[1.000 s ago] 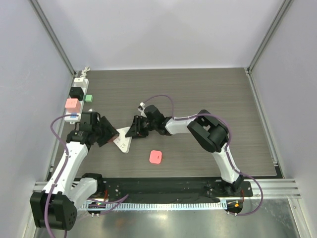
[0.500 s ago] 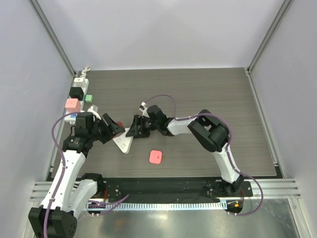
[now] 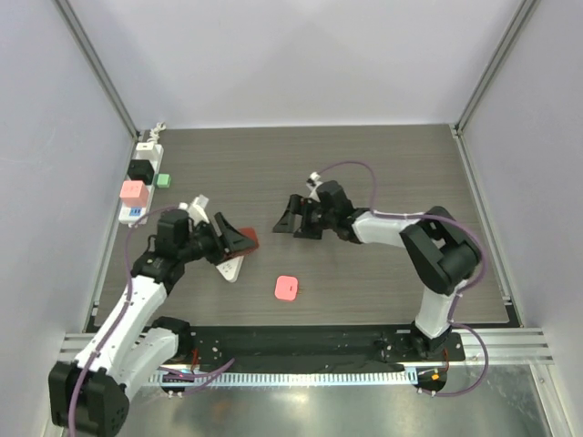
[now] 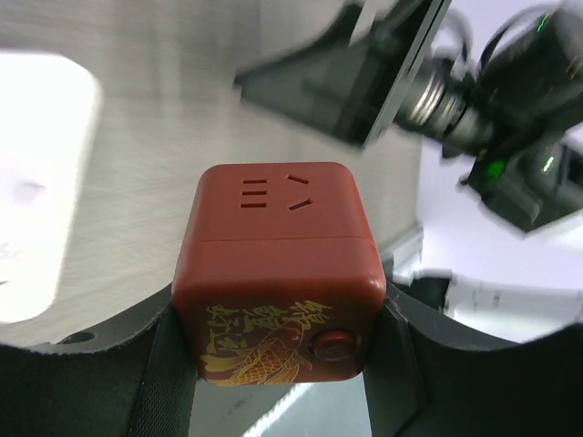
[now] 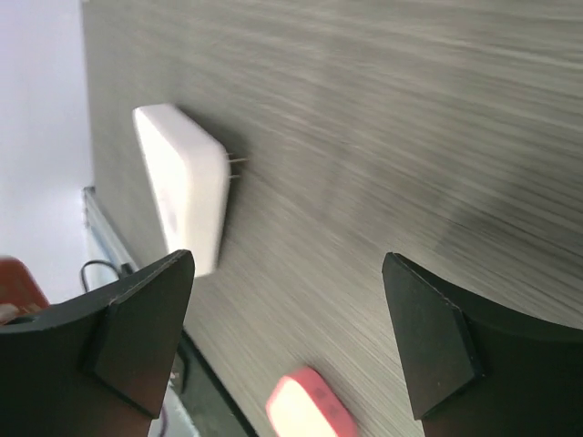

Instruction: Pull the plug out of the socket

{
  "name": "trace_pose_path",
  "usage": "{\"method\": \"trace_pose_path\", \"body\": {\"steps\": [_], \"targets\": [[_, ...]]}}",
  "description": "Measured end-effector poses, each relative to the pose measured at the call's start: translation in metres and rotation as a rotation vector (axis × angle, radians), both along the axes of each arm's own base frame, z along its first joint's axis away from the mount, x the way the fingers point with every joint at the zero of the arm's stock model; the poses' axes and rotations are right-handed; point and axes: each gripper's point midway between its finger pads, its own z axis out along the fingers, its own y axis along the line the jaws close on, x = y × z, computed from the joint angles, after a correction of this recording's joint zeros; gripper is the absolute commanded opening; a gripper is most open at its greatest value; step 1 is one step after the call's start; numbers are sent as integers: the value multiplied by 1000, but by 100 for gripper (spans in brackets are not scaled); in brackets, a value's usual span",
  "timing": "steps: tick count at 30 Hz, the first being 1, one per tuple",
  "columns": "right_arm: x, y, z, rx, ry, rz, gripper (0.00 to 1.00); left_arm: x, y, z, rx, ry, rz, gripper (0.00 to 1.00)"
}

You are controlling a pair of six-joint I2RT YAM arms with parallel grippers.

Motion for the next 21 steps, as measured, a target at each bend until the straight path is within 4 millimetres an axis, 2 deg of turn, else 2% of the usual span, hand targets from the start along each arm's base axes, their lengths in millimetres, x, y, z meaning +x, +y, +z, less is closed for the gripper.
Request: {"method": "trace_pose_path", "body": {"steps": [4,6,8,10,13,19,21], "targets": [[9,-61,1,-47,-29,-130,90,-17,-43,-28,-30,75,-157,0],[11,-86,1,-57,-40,-193,90,-26,-62,-43,-27,125,-218,0],[11,-106,0,-71,-54,-249,90,-29,-73,-49,-29,135,-251,0],[9,-116,1,-79,-65,-276,90,-27,-82,-50,-38,121,-260,0],[7,-119,7,-70,-94,-290,90,-19,-94,-55,-45,100,-274,0],[13,-117,17,-39,-133,-295,89,-13,-112,-96,-24,196,-294,1],[14,-117,18,-34,-138,-299,89,-10,-115,-102,-22,216,-295,4]]}}
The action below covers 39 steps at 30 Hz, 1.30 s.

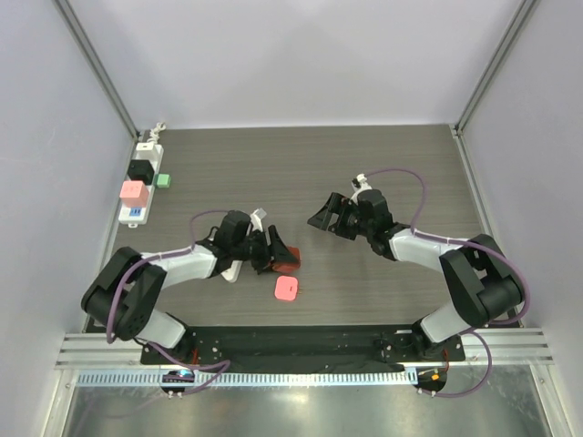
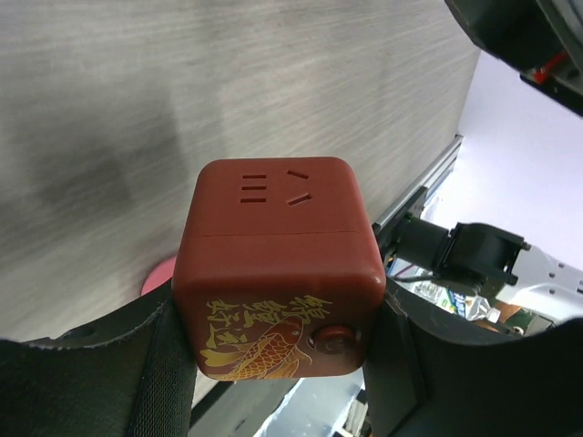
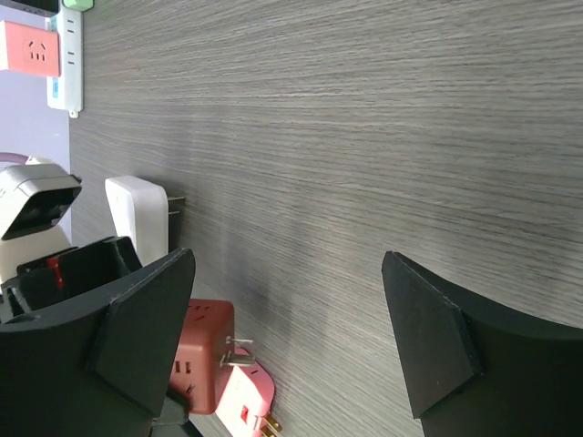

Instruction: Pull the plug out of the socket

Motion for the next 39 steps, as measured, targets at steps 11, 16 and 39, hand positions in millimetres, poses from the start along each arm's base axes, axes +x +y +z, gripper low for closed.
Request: {"method": "trace_pose_path", "body": {"steps": [11,16,39], "targets": [[1,1,2,8,-8,4,89,26,-15,11,25,-46,-37,34],[1,1,2,15,-8,6,89,23,-12,-13,76,25,-46,34],[-1,5,-11,24,36,20,88,15,-3,-23,152,64,-75,87]]}}
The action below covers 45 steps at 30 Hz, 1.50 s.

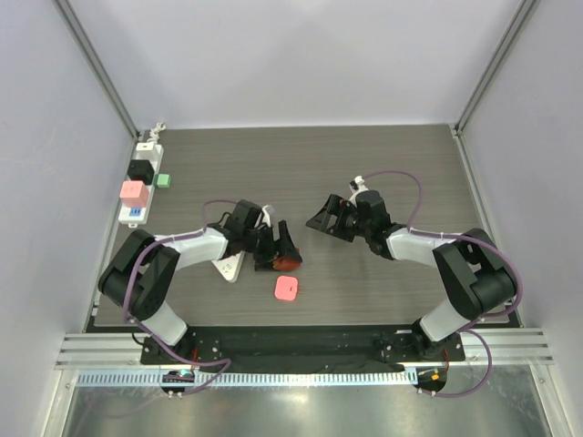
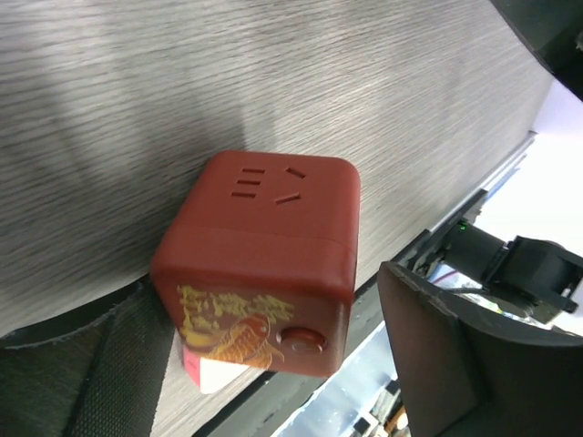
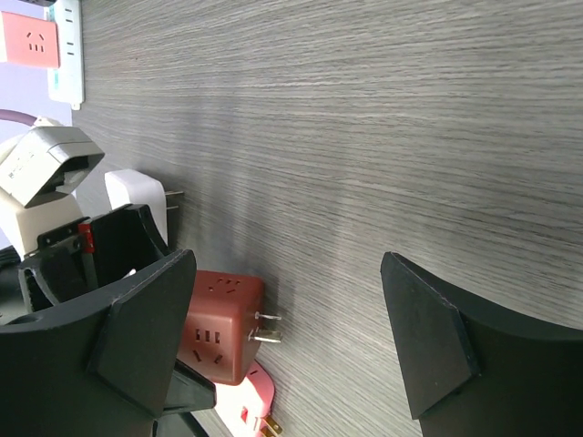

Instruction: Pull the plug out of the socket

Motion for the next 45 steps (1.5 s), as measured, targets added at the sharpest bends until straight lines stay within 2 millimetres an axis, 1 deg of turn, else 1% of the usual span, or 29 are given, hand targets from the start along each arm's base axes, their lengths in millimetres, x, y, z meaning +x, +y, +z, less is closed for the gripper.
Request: {"method": "trace_pose_path", "body": {"steps": [1,2,3,6,11,13,16,20,22,26,28,29,30,32,35,38,41,45], "targets": [[0,0,0,1,-1,1,89,0,1,0,10,-4,-2,88],[0,0,1,2,-2,2,88,0,3,1,21,-8,-2,97],[0,1,1,4,-4,3,88,-1,5,1,34,-10,-2,100],[0,1,1,6,-3,5,88,-2,12,6,71,-21,1,100],[0,2,1,11,-3,8,89,-9,31,15,145,-53,14,100],[0,2,2,12,-3,10,88,-10,37,23,165,-76,26,99],[0,3,1,13,-3,11,88,-14,49,37,193,-115,49,91],[0,4,0,16,0,16,88,-16,67,57,256,-177,64,91],[-1,4,-1,18,5,18,88,-11,76,72,309,-219,70,92],[-1,5,-1,22,4,21,88,12,97,105,449,-353,66,96],[-1,5,0,24,4,23,88,24,106,114,526,-403,46,96],[-1,6,0,26,3,23,88,29,110,116,565,-416,31,96],[-1,6,0,27,2,23,88,34,114,115,605,-426,12,96],[-1,6,1,28,1,23,88,42,120,106,681,-431,-36,96],[-1,6,1,28,1,23,88,47,128,82,774,-399,-119,96],[-1,6,1,28,1,23,88,49,131,63,824,-369,-184,95],[-1,6,1,28,2,24,88,54,133,52,857,-366,-233,94],[-1,6,1,30,3,27,88,60,134,44,885,-387,-285,94]]}}
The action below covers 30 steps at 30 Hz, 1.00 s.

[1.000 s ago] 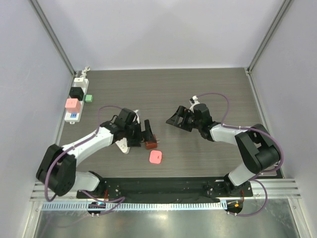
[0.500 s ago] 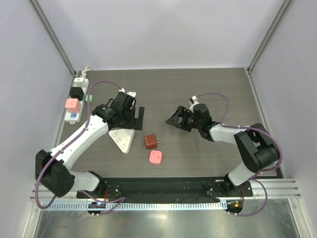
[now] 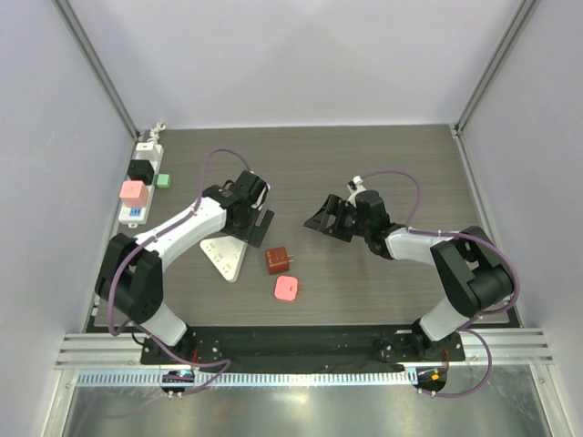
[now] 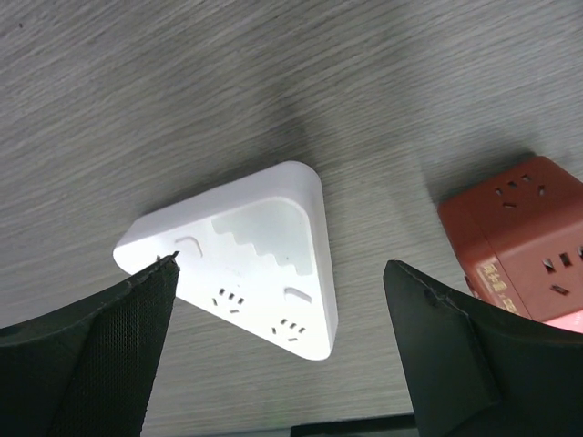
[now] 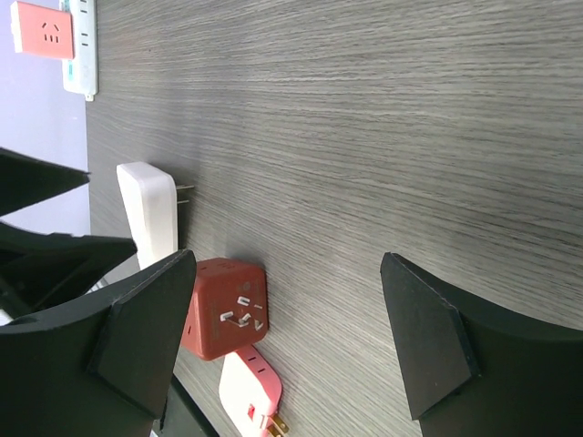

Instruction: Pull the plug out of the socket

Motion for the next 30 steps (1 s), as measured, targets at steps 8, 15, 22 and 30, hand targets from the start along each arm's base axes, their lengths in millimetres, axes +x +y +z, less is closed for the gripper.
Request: {"method": "trace_pose_path", "body": {"steps": [8,15,22,30], "targets": [[-1,1,0,5,2,8,88,10,7,-28,69,64,-34,89],[-2,1,-3,3,11,12,88,14,21,-42,76,99,15,84],[-3,2,-5,4,19,14,88,-16,44,-53,105,150,133,76],[-4,4,-6,21,35,17,88,-8,97,-29,137,82,326,80]]}}
